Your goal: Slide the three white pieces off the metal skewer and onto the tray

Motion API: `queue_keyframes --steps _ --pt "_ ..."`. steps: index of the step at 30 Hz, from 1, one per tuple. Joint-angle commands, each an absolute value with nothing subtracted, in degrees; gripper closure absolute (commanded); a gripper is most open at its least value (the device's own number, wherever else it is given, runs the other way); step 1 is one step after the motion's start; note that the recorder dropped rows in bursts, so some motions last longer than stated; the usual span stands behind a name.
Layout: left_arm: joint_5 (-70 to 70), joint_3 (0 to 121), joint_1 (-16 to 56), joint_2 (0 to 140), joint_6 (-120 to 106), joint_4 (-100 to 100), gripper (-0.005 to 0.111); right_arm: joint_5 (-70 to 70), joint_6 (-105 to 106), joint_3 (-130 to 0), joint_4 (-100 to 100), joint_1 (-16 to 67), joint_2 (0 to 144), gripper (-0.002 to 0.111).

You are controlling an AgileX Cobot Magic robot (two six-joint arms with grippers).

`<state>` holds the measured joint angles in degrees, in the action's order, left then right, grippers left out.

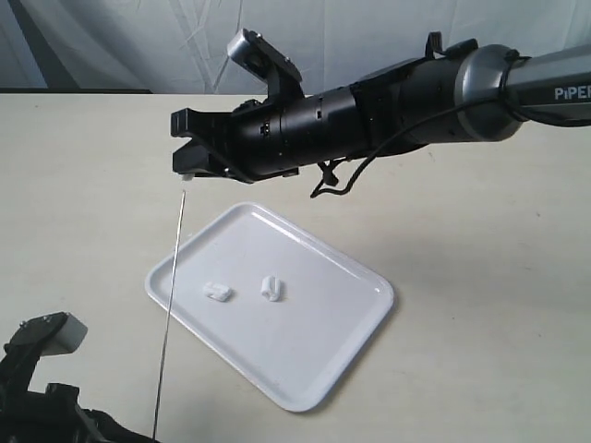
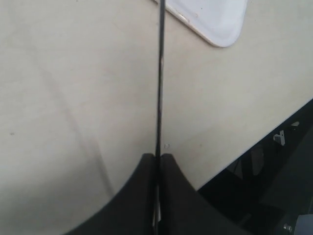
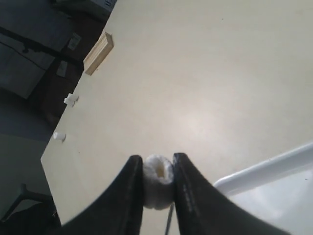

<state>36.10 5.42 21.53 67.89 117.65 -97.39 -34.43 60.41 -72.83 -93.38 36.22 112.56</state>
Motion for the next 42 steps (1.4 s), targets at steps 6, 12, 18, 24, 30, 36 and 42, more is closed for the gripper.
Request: queue_keyframes --steps 6,12,18,24,30,36,42 --pt "36.8 5.3 21.8 68.0 117.9 -95.0 0.107 -34.3 42.6 -71.2 -67.1 36.8 113.0 0.088" --pt "35.6 7.8 21.8 68.0 119.9 -96.8 0.107 -33.6 42.6 -66.9 -67.1 37.1 113.5 0.079" --pt "30.7 11.1 21.8 68.4 119.9 -95.9 0.107 -34.5 42.6 -65.3 -65.5 37.1 113.5 0.063" --pt "27.8 15.0 21.8 74.9 119.9 -98.1 0.107 -35.6 43.4 -65.3 -63.0 37.1 109.2 0.063" --pt "34.4 22.5 21.8 86.8 119.9 -99.9 0.107 -35.3 41.2 -65.3 -52.3 37.1 99.5 0.063" --pt "40.9 27.9 21.8 96.8 119.9 -99.9 0.107 -35.9 37.3 -65.3 -45.3 37.1 90.9 0.063" --pt "42.0 28.8 21.8 102.1 119.9 -99.9 0.105 -39.9 36.9 -65.3 -45.2 37.1 87.4 0.063"
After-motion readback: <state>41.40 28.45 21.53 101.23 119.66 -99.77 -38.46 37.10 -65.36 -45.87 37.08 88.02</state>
